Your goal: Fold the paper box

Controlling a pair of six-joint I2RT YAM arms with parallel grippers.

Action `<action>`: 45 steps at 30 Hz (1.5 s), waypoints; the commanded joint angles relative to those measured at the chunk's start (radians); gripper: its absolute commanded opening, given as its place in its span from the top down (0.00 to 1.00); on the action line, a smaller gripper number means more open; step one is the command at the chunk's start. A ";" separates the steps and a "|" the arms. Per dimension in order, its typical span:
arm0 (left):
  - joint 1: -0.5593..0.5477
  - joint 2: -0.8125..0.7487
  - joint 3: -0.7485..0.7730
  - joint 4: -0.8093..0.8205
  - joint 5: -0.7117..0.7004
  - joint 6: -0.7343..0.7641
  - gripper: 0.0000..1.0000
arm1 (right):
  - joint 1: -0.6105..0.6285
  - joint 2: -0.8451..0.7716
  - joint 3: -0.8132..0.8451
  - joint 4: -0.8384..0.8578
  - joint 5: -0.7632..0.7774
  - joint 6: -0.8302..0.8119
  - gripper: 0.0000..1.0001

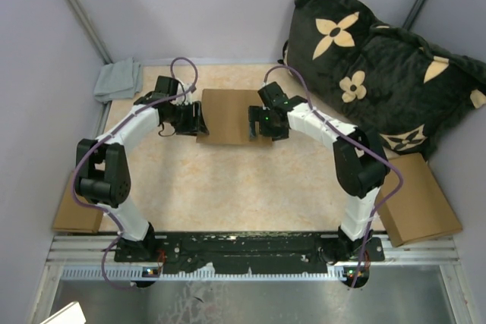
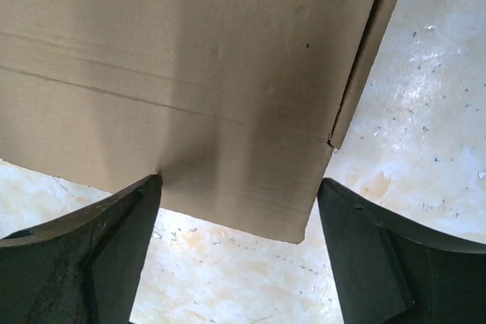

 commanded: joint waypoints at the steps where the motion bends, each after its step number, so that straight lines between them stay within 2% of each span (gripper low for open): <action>1: -0.010 0.002 0.022 -0.038 0.038 -0.009 0.41 | 0.011 -0.083 0.004 -0.020 -0.008 0.017 0.14; 11: -0.010 0.003 -0.005 -0.039 0.044 -0.025 0.41 | 0.011 -0.090 -0.008 -0.065 0.007 0.039 0.12; 18: -0.007 0.003 -0.027 -0.051 -0.042 0.000 0.36 | 0.010 -0.132 -0.071 -0.043 -0.036 0.044 0.13; 29: -0.007 0.004 -0.045 -0.031 -0.117 0.021 0.35 | 0.011 -0.124 -0.093 0.012 -0.078 0.068 0.14; 33: -0.007 -0.007 -0.066 0.015 -0.151 0.015 0.34 | 0.012 -0.122 -0.098 0.018 -0.088 0.067 0.15; 39: -0.007 -0.015 -0.085 0.086 -0.132 0.003 0.33 | 0.012 -0.125 -0.109 0.028 -0.102 0.060 0.15; 45: -0.007 -0.115 -0.155 0.226 -0.191 -0.029 0.34 | 0.013 -0.129 -0.110 0.028 -0.113 0.056 0.16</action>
